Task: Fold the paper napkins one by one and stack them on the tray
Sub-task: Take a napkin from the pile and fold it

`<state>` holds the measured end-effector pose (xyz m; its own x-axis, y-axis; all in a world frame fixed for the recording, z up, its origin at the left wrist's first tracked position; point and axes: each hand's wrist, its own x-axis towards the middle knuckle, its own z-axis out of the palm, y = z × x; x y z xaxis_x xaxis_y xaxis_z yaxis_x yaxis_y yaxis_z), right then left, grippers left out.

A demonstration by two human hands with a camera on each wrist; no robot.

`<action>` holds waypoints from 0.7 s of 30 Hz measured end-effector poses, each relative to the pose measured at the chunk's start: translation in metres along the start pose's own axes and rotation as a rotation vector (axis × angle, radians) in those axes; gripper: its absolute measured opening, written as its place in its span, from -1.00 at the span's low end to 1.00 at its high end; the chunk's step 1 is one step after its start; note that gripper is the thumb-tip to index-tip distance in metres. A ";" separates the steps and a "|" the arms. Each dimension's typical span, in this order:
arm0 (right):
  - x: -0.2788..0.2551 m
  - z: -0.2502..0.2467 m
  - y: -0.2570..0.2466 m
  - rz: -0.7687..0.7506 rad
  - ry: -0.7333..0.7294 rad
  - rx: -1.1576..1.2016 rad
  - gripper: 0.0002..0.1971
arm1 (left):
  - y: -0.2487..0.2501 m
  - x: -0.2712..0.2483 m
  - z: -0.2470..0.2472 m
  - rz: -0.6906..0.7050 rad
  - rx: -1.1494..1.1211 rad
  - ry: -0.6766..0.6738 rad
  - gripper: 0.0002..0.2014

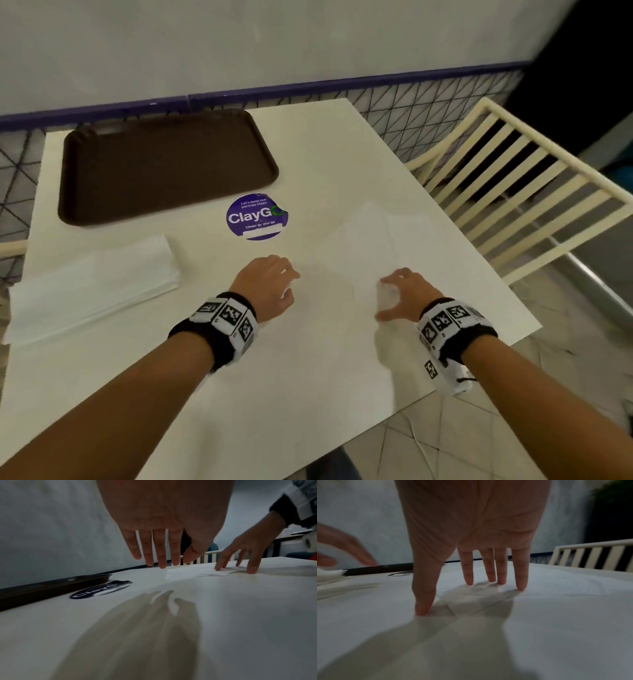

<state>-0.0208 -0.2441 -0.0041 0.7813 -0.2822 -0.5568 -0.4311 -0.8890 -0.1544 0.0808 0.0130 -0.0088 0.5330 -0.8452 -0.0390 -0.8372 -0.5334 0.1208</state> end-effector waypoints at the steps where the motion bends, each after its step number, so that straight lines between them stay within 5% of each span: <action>1: 0.000 0.001 0.001 -0.015 0.003 -0.027 -0.22 | 0.009 0.008 -0.001 0.007 0.006 0.025 -0.75; 8: 0.006 0.008 0.000 -0.099 0.109 -0.173 -0.60 | 0.060 0.059 0.011 -0.008 -0.008 -0.208 -0.52; 13: 0.010 0.014 0.004 -0.126 0.149 -0.219 -0.63 | 0.075 0.079 0.020 0.007 -0.028 -0.296 -0.47; 21: 0.015 0.015 0.008 -0.135 0.178 -0.196 -0.59 | 0.081 0.110 0.040 0.159 0.181 -0.127 -0.52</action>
<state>-0.0194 -0.2502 -0.0264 0.9000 -0.2003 -0.3873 -0.2362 -0.9706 -0.0470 0.0669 -0.1240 -0.0429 0.3825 -0.9102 -0.1588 -0.9237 -0.3806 -0.0435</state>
